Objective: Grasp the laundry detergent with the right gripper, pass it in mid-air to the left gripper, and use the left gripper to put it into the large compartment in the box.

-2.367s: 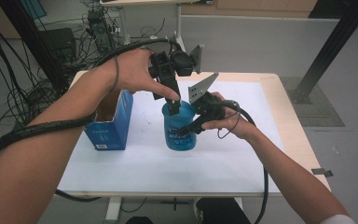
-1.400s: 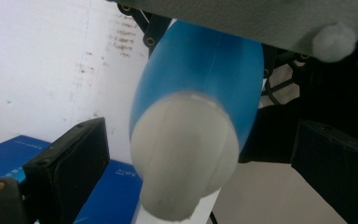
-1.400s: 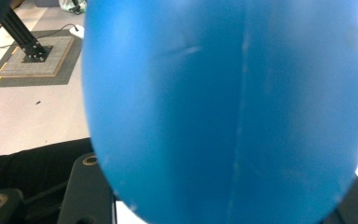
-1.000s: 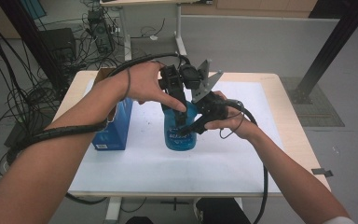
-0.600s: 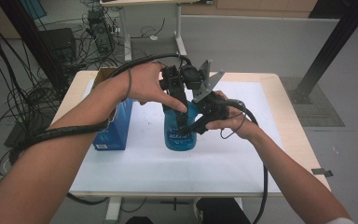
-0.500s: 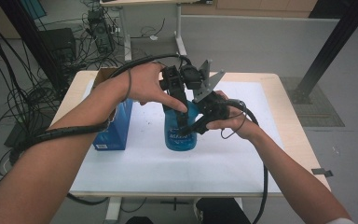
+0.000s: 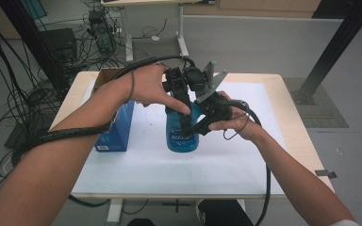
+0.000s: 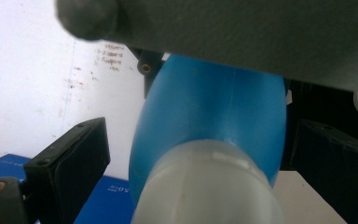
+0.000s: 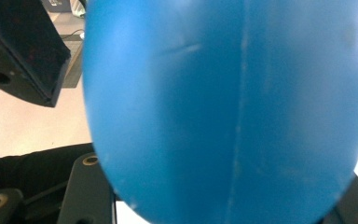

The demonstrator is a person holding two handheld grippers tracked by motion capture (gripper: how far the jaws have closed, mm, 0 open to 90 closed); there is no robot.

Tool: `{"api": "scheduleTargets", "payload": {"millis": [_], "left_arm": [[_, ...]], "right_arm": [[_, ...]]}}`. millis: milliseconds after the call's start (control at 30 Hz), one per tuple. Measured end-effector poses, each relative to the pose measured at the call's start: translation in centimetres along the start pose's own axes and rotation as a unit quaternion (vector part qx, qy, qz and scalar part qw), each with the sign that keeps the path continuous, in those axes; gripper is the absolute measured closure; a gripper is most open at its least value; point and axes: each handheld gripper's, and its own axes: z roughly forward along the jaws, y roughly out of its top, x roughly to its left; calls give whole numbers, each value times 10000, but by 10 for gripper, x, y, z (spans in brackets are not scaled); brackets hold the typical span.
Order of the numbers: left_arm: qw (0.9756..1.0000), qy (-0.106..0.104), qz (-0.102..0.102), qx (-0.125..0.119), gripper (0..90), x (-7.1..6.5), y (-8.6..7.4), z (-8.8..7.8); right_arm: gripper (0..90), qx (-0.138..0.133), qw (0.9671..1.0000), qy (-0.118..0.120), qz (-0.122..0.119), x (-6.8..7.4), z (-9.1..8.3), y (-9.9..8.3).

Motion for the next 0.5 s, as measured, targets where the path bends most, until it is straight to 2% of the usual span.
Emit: {"api": "scheduleTargets", "payload": {"millis": [167, 200, 500], "left_arm": [[10000, 14, 10, -24, 51, 1, 1, -1], [9998, 25, 169, 79, 51, 3, 1, -2], [9998, 52, 182, 91, 51, 2, 2, -3]], "right_arm": [[430, -15, 10000, -3, 24, -1, -1, 0], [430, 7, 9999, -2, 121, 0, -1, 0], [430, 0, 9999, -5, 132, 0, -2, 0]]}}
